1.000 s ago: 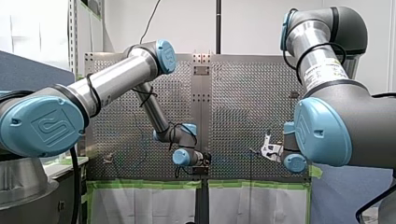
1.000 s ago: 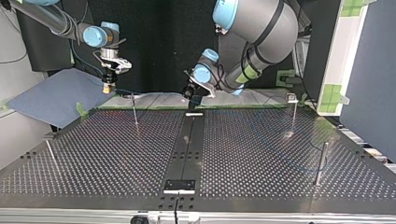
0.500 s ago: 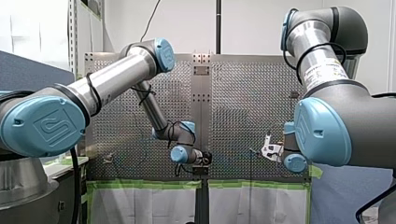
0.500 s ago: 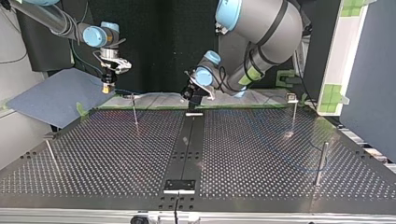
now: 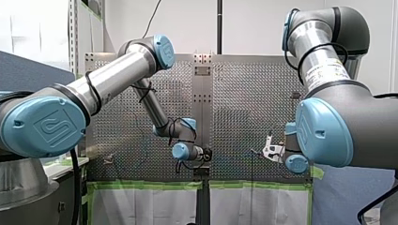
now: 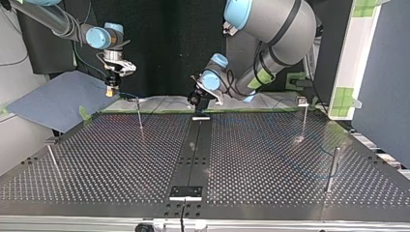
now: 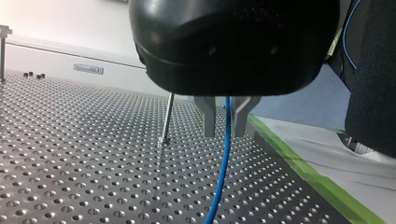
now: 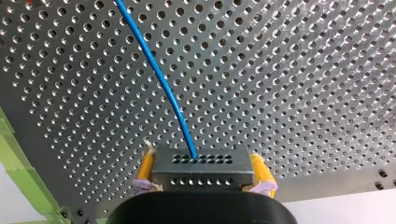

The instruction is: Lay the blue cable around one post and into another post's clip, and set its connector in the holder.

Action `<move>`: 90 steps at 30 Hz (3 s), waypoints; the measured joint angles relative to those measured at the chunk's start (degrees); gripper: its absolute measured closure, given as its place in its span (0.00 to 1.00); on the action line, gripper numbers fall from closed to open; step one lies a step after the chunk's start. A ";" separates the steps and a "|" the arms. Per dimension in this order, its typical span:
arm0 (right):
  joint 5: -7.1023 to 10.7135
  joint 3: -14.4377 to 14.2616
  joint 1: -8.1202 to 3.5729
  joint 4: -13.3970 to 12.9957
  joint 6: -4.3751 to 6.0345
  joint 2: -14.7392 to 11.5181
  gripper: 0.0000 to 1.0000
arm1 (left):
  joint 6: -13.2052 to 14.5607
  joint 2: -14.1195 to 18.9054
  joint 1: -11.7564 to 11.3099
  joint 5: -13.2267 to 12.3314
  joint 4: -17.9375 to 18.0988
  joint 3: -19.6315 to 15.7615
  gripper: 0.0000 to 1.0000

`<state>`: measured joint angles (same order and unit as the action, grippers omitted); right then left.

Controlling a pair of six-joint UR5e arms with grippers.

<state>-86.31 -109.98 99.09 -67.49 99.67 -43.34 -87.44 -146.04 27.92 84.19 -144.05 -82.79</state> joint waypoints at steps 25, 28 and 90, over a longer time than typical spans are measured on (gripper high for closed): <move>0.00 -0.02 0.00 0.33 -0.08 0.00 0.98 | -2.29 -0.06 0.78 3.95 1.47 0.01 0.86; 0.00 -0.02 0.00 0.43 -0.08 0.00 0.98 | -1.78 -0.06 0.85 4.90 1.37 0.00 0.93; 0.00 -0.01 0.29 0.77 -0.08 0.01 0.98 | -0.53 -0.06 1.28 7.61 -0.10 0.00 1.00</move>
<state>-86.31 -109.99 99.38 -66.72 99.60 -43.33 -87.97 -146.10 29.20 91.81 -144.15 -82.79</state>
